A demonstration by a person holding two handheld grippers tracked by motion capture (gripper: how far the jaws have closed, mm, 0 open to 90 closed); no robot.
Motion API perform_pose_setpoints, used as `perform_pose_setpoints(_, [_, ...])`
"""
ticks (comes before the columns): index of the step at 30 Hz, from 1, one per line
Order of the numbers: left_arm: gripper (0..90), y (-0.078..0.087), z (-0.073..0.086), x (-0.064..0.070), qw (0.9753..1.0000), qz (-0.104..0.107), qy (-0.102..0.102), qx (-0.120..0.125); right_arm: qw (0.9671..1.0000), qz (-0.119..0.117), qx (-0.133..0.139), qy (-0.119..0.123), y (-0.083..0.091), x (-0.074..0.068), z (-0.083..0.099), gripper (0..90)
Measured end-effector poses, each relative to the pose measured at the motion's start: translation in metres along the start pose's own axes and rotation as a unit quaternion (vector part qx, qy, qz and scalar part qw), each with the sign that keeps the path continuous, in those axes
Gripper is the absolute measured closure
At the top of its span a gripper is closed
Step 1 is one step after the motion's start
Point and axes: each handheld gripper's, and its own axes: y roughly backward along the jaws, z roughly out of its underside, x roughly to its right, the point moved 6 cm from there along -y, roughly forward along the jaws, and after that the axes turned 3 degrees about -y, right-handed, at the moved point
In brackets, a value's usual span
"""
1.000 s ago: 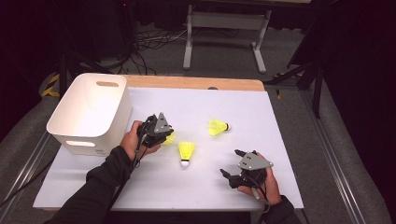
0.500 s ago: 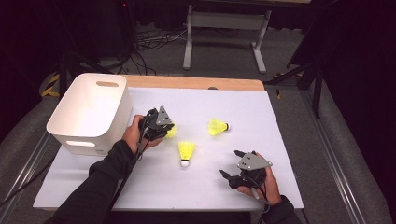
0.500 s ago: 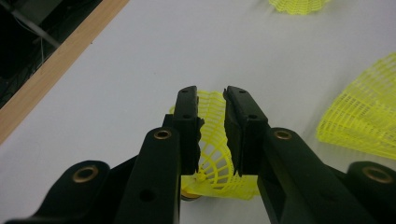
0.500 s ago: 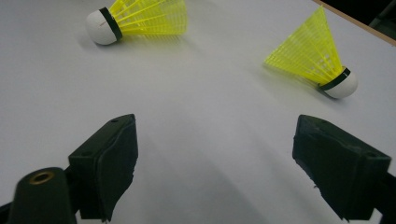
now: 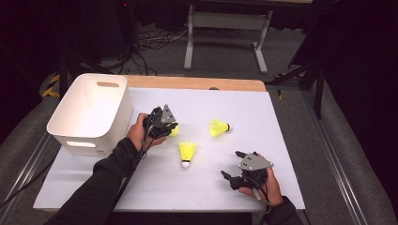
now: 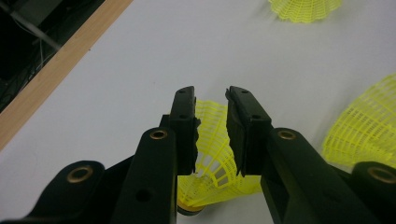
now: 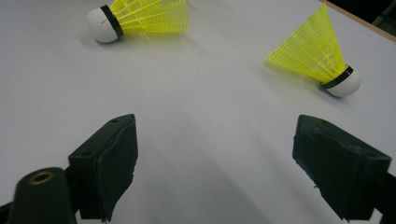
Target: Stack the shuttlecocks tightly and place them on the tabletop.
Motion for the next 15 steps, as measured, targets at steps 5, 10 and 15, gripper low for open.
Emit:
perform_pose_setpoints(5, [73.8, -0.0006, -0.0010, 0.0017, 1.0000, -0.003, -0.001, -0.007, 1.0000, -0.001, -0.001, 0.001, 0.0002, -0.0003, 0.0002, 14.9])
perform_pose_setpoints(10, [72.6, 0.0008, -0.0047, 0.0000, 0.9999, -0.010, 0.000, 0.002, 1.0000, -0.001, -0.002, 0.002, 0.0000, -0.0006, 0.0002, 14.9])
perform_pose_setpoints(15, [72.3, 0.0019, -0.0063, 0.0015, 1.0000, -0.008, -0.003, 0.001, 1.0000, -0.003, -0.004, 0.002, -0.0004, -0.0009, 0.0005, 14.9])
